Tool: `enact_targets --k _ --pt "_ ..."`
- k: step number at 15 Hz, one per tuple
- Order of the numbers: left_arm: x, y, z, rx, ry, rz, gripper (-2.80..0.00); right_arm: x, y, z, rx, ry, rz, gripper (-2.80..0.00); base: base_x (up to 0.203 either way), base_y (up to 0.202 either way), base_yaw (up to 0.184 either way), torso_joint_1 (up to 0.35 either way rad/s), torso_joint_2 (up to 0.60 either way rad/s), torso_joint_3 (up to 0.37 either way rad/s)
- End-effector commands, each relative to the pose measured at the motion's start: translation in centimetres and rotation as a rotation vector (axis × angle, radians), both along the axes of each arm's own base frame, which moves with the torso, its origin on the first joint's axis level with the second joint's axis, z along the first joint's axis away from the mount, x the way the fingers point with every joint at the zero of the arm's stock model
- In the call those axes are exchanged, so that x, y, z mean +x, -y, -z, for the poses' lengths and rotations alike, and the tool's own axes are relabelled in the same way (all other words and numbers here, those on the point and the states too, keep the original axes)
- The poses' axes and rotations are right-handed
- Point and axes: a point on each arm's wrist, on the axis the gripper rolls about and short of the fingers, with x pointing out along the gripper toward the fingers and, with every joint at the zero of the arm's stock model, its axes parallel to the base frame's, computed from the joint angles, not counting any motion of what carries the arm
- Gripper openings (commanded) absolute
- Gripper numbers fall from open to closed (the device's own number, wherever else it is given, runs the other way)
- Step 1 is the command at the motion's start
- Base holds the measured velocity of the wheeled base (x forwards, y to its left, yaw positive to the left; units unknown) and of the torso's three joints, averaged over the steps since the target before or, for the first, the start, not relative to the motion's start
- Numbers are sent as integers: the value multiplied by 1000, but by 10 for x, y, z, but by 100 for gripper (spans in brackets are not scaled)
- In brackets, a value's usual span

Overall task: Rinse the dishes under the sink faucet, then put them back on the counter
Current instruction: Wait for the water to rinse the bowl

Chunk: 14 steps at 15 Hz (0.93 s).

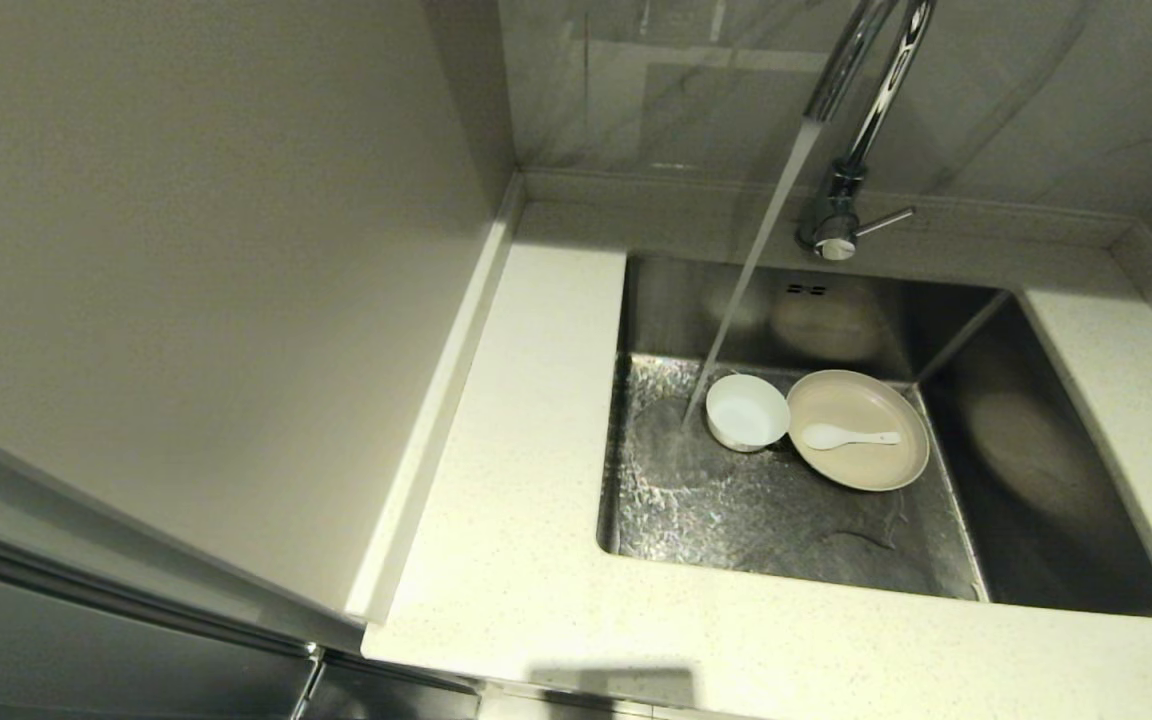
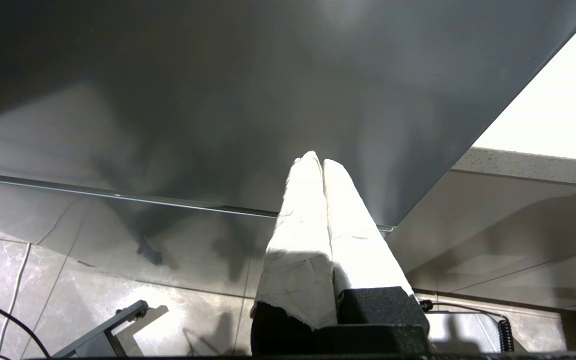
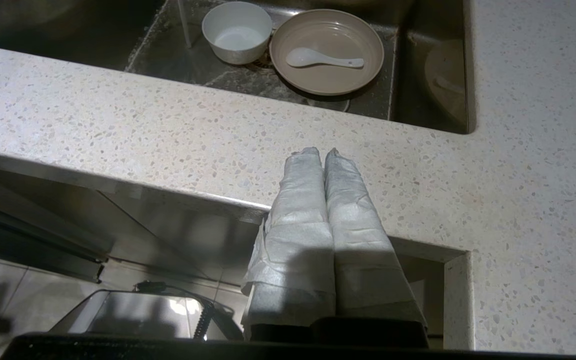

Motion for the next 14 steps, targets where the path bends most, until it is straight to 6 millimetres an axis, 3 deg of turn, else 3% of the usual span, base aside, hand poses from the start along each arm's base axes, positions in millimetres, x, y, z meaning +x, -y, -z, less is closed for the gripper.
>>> enact_targets --k 1,14 --pt "0 0 0 -1 4 -1 -280 0 0 0 0 -2 -1 -280 0 0 0 0 0 0" --pt "0 0 0 -1 4 -1 -280 0 0 0 0 -2 -1 -280 0 0 0 0 0 0"
